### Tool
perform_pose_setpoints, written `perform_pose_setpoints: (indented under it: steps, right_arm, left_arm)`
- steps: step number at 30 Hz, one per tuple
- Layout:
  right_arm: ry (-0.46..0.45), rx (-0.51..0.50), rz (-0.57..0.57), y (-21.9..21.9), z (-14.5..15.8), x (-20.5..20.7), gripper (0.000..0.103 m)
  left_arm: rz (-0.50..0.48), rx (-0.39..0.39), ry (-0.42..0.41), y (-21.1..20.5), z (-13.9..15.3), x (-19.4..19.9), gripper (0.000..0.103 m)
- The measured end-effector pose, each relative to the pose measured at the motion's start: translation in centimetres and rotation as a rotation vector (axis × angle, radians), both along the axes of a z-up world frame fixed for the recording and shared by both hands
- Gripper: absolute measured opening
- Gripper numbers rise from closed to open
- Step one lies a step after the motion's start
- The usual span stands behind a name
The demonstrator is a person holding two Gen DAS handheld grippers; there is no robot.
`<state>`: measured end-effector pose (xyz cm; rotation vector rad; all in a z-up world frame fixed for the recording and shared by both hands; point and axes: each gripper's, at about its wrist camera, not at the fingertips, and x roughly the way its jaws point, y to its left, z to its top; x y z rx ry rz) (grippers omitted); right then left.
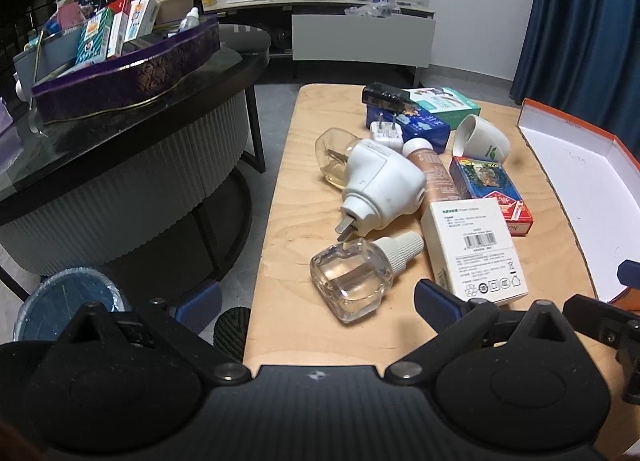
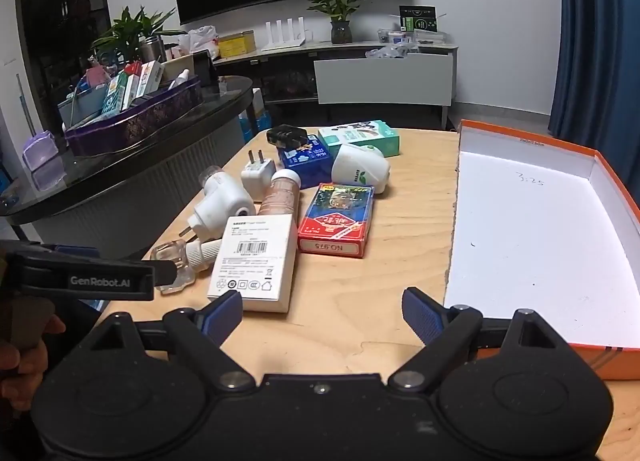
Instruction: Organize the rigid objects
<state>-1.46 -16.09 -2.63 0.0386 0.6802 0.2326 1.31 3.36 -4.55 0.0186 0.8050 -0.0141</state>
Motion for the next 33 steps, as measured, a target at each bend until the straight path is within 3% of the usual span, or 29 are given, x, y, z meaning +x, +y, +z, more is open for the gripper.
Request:
perform_pose_setpoints:
  steps: [33]
  right_arm:
    - [0.02, -0.008, 0.015, 0.36, -0.3, 0.55, 0.102]
  left_arm:
    - [-0.037, -0.006, -0.003, -0.37, -0.28, 0.32, 0.103]
